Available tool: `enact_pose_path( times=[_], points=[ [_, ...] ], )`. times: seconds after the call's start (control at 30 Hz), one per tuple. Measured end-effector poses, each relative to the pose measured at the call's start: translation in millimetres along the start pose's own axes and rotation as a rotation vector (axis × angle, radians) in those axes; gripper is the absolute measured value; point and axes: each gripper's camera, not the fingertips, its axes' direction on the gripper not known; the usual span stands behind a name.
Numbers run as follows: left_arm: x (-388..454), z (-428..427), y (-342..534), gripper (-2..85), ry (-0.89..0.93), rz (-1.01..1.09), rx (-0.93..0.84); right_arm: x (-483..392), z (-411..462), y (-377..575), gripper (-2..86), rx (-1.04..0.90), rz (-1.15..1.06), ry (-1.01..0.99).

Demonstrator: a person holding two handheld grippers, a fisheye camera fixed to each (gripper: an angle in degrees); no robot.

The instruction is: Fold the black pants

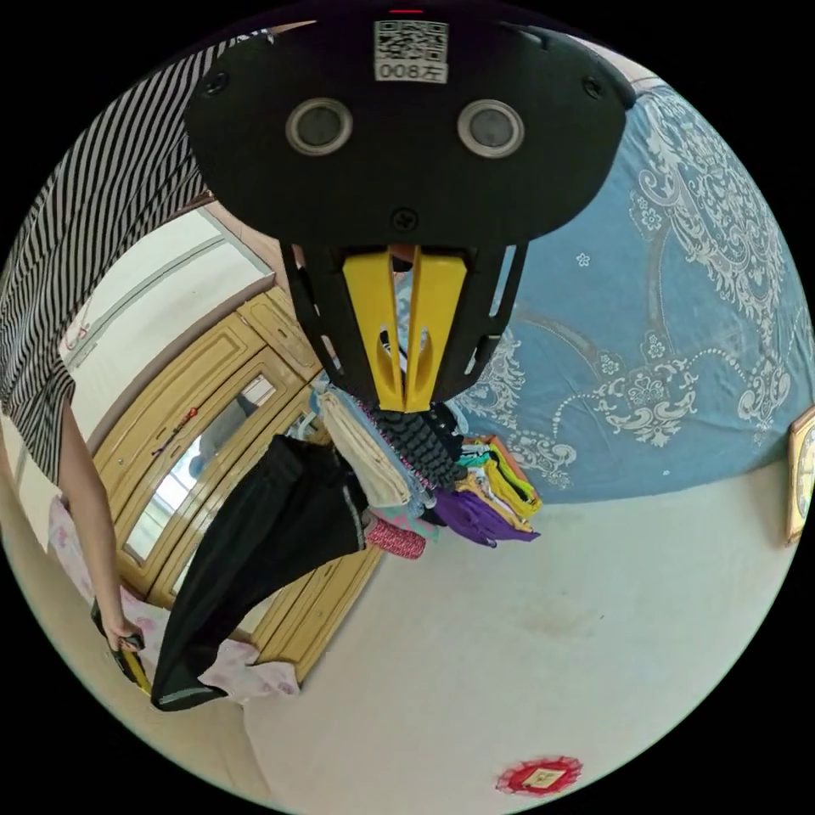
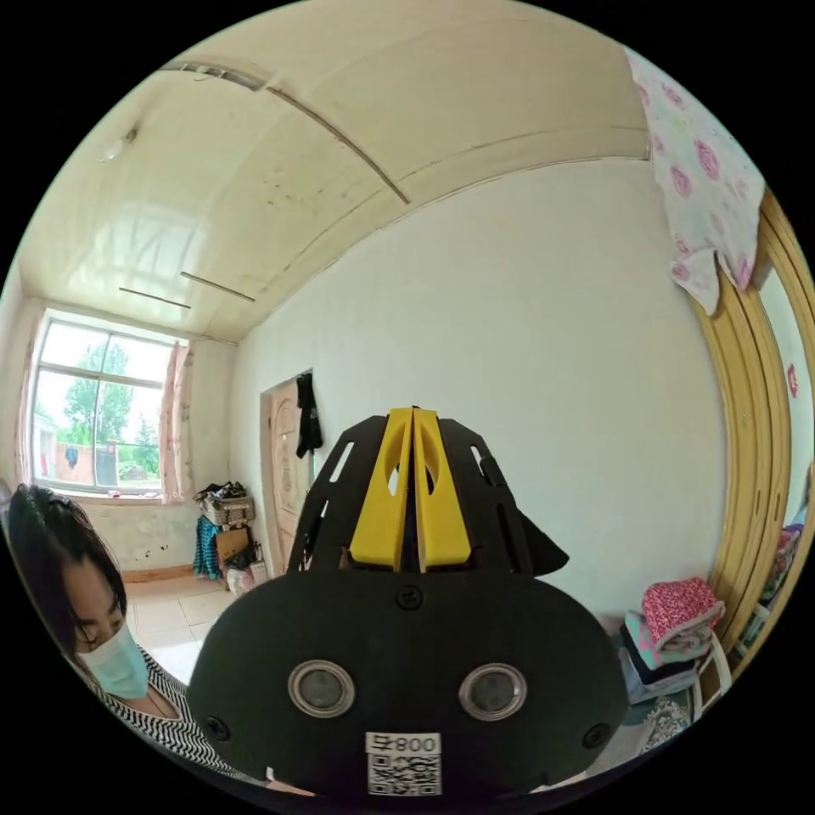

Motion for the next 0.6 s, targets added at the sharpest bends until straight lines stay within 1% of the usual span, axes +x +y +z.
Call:
enact_pose_path(
  times=[0.07,0.13,0.2,0.27,0.4,0.47,0.5,0.6],
  points=[
    [-6.2,-35.8,10.7,8.1,0.118,0.037,0.058,-41.1,12.5,-17.9,-0.2,-0.009,-0.049,-0.016],
    [-12.2,-85.3,25.2,13.1,0.316,0.08,0.148,-78.6,25.6,-30.6,-0.2,-0.003,-0.079,-0.036],
    [-14.5,-122.6,37.6,14.8,0.428,0.121,0.207,-118.4,50.3,-40.9,-0.1,-0.023,-0.082,-0.061],
    [-15.7,-158.6,52.0,14.6,0.476,0.178,0.241,-142.4,72.4,-42.4,-0.1,-0.04,-0.071,-0.118],
    [-33.2,-230.7,99.0,4.0,0.506,0.316,0.181,-188.0,136.8,-28.3,-0.1,-0.134,-0.061,-0.153],
    [-53.2,-265.9,130.9,2.8,0.425,0.293,0.193,-197.9,165.5,-16.3,-0.1,-0.175,-0.038,-0.177],
    [-70.3,-290.8,153.8,2.4,0.336,0.272,0.194,-201.2,184.2,-7.4,-0.1,-0.205,-0.019,-0.188],
    [-127.6,-362.9,216.3,1.4,0.182,0.151,0.243,-198.2,228.8,18.3,-0.1,-0.279,0.058,-0.225]
  ],
)
